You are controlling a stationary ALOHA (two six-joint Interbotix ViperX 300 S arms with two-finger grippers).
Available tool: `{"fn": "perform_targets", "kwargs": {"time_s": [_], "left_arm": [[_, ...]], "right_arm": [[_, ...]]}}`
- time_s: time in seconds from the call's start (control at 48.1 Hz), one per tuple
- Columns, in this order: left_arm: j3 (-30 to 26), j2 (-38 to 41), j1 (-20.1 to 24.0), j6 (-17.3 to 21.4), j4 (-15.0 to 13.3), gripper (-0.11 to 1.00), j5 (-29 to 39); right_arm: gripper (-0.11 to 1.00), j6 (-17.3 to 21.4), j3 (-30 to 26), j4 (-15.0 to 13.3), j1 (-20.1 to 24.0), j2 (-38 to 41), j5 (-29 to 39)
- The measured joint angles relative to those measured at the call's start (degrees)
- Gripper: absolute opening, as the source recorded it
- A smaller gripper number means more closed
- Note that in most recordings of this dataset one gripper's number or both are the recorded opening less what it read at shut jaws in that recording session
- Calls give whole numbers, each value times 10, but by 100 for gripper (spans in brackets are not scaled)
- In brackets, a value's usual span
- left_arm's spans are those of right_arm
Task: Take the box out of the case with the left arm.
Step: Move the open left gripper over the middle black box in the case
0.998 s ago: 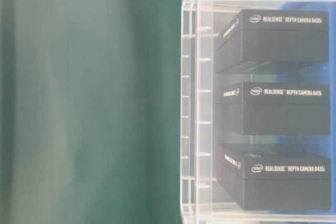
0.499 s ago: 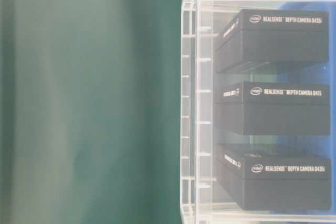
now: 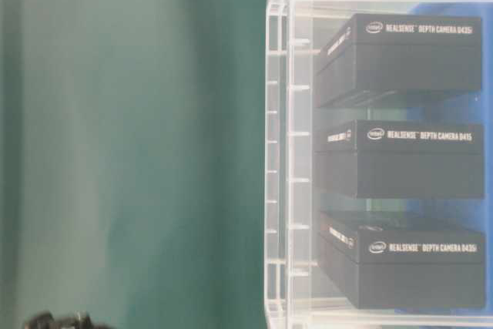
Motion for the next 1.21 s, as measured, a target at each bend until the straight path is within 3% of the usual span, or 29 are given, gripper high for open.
{"fn": "perform_targets", "kwargs": {"time_s": [0.748,1.206], "left_arm": [[-284,248,-55,-7,-3,98,4],[-369,317,-71,-8,-5,98,22]], "right_arm": [[0,0,0,-6,-1,1,0],[0,0,0,-6,-1,1,0]]}}
